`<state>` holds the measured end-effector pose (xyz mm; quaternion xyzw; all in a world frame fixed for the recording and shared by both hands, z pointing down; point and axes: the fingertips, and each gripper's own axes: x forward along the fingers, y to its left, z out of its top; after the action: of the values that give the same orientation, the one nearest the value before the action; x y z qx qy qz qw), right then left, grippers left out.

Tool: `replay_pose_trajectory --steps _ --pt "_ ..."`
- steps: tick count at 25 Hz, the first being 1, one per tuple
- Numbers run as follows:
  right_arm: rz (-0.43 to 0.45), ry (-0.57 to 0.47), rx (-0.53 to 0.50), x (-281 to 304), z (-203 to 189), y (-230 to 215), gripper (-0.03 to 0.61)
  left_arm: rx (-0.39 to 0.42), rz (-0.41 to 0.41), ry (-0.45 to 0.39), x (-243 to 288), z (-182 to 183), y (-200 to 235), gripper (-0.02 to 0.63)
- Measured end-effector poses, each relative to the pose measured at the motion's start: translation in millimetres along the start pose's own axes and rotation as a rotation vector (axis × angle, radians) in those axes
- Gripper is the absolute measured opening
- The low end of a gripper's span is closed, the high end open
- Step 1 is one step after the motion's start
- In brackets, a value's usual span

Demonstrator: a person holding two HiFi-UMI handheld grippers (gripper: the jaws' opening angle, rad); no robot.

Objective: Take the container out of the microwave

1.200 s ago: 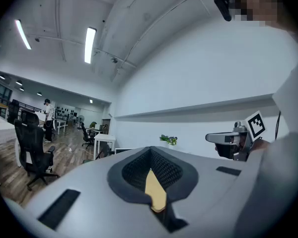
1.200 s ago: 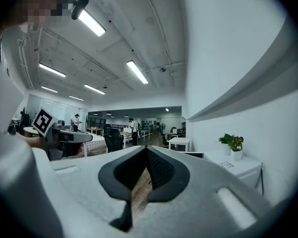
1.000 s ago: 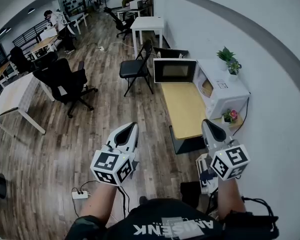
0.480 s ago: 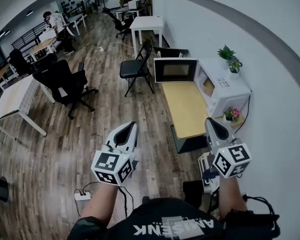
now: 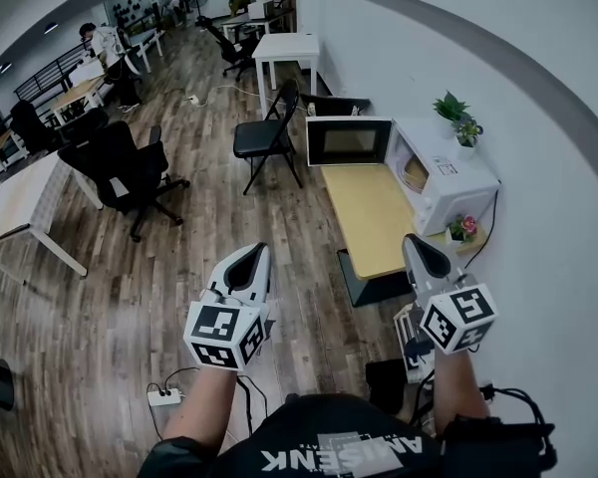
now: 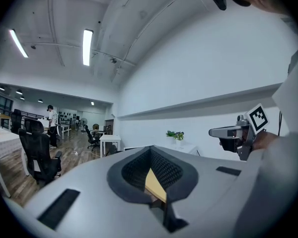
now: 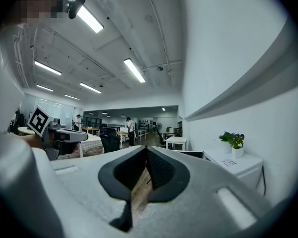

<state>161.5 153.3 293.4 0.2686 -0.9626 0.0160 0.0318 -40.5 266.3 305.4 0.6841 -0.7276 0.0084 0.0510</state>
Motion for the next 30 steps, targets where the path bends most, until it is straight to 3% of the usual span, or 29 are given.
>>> replay_pose_trajectory --steps 15,22,30 --pt "-0.026 0.006 -0.017 39 -12 25 0.006 0.001 -0.05 -0.006 3 -18 46 0.003" --pt "-0.009 -0.017 -0.011 93 -5 -2 0.006 0.008 -0.008 0.001 42 -14 73 0.003" --pt "0.027 -0.042 -0.028 166 15 -60 0.006 0.009 0.007 -0.026 126 9 92 0.003"
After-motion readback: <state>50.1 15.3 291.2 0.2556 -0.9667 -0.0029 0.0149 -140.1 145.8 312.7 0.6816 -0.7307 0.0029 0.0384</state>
